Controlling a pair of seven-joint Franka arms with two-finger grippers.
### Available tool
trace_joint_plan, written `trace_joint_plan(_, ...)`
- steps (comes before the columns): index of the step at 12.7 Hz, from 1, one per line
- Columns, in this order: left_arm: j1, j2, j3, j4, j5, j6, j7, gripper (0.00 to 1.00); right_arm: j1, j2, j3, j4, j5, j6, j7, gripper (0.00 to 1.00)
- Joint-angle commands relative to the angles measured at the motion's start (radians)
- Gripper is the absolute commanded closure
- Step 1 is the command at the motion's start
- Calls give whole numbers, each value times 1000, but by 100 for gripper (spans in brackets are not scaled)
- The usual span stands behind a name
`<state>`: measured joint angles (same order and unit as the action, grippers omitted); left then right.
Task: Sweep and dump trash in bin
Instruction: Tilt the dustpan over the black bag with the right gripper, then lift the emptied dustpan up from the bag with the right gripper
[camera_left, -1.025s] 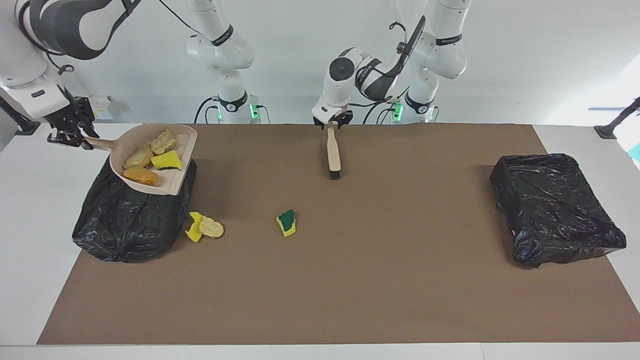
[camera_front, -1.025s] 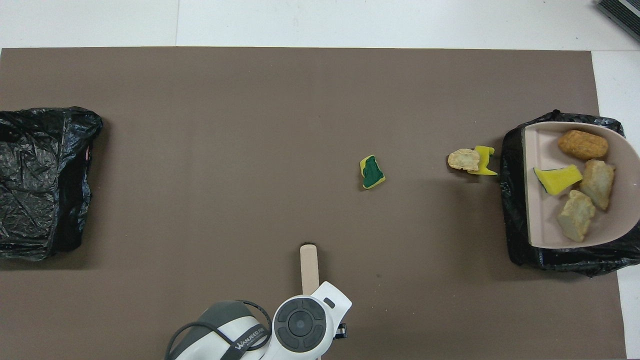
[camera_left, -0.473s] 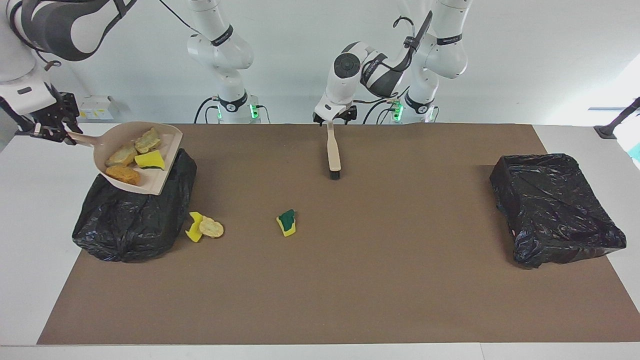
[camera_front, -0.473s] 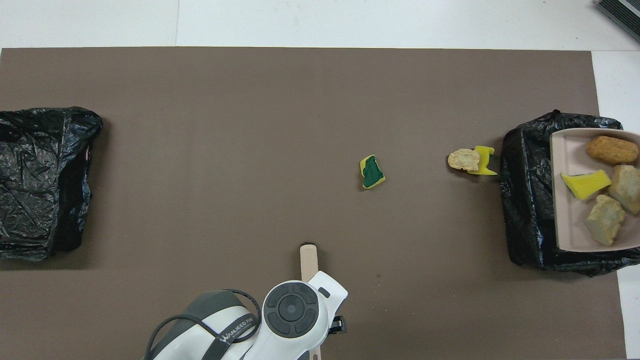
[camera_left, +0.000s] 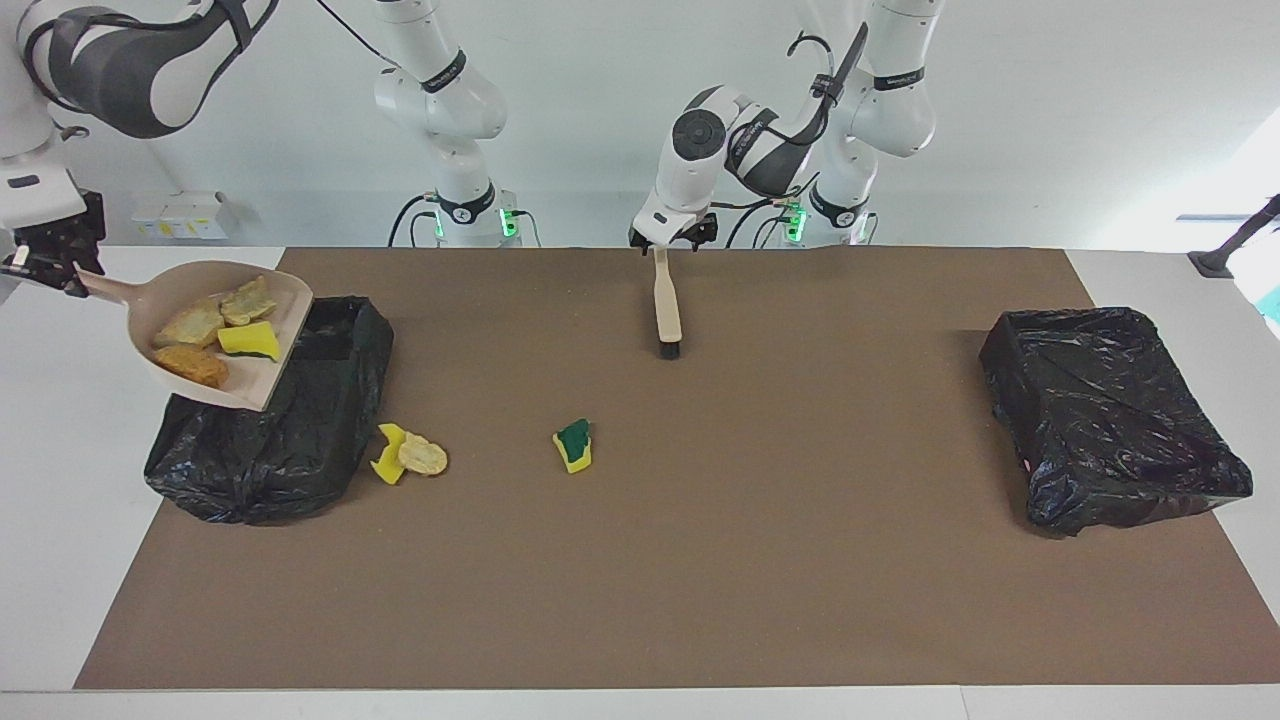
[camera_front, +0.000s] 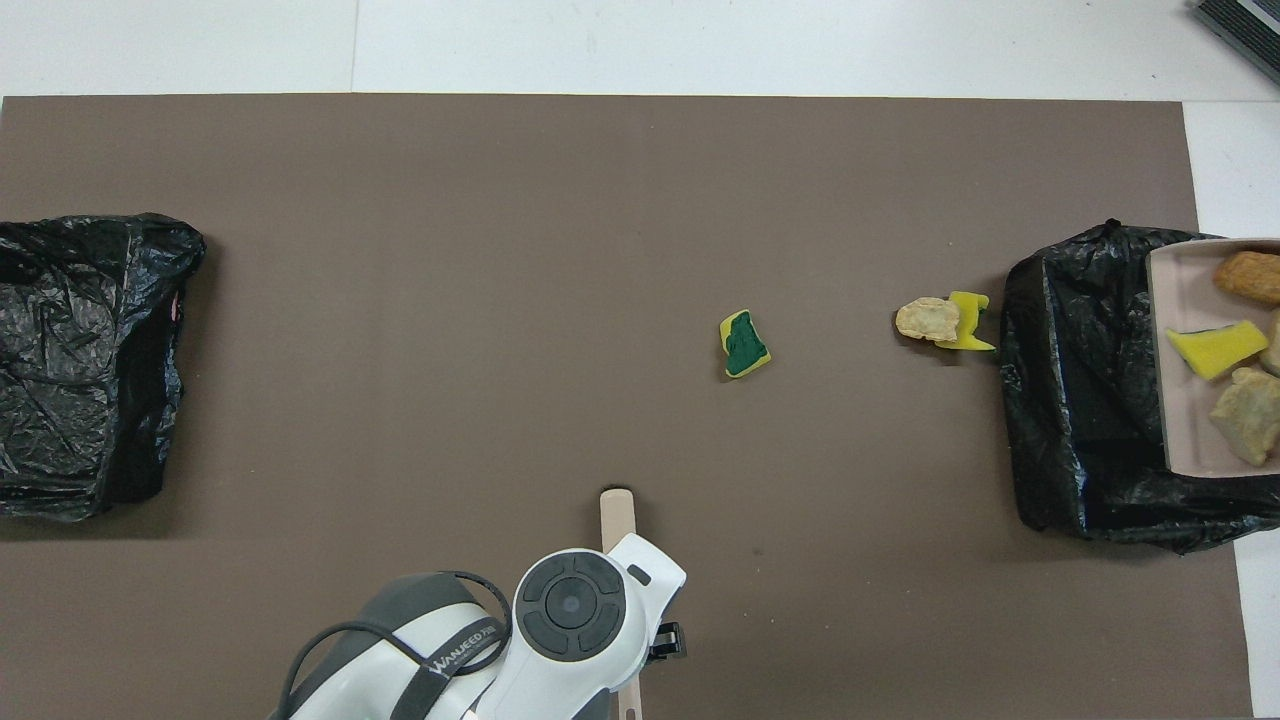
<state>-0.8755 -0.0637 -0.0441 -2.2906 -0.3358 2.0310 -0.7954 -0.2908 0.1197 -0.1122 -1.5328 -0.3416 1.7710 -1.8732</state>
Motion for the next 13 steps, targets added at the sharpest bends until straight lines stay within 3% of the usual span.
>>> trace_joint_plan(1,15,-5,-3,0,-12,-20,19,0,18,-3,9,-49,-100,41,93,100)
trace_joint_plan(5,15,-5,-3,-1,-12,-20,18,0,122,-23,11,-127,-267,50,254,100)
trace_joint_plan(13,15,-7,-3,0,-12,-20,7,0,357,-71,9,-188,-634,-111,509,100)
